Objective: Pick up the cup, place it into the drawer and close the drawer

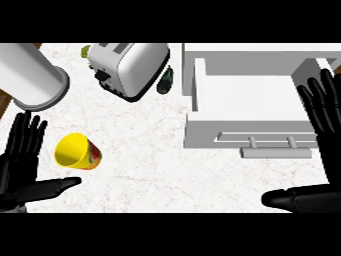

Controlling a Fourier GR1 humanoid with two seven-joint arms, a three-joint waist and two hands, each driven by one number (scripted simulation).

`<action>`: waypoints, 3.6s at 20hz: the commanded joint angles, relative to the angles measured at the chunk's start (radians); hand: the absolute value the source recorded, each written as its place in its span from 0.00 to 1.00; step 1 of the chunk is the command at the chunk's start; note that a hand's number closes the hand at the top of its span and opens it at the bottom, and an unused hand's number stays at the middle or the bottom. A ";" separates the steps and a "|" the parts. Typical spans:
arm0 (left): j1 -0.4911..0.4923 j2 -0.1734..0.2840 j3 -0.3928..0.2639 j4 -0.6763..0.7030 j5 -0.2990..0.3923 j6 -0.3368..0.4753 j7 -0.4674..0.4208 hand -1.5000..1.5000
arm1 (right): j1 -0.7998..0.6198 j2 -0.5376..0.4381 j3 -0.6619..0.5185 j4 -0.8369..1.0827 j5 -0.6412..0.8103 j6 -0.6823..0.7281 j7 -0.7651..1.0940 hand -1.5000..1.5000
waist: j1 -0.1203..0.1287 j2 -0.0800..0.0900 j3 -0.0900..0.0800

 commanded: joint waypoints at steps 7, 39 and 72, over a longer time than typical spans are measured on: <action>-0.076 -0.012 -0.007 0.216 -0.065 0.030 -0.120 0.00 | 0.014 -0.001 -0.006 0.009 -0.009 0.026 -0.022 0.00 | -0.002 0.000 0.000; -0.357 0.092 0.059 1.063 -0.063 -0.081 -0.662 0.00 | -0.085 0.011 0.000 0.004 -0.003 -0.014 0.068 0.00 | -0.004 0.001 0.000; -0.416 0.029 0.048 1.168 -0.006 -0.199 -0.891 1.00 | -0.049 0.003 -0.030 -0.059 -0.030 -0.003 0.081 0.00 | -0.003 0.001 -0.001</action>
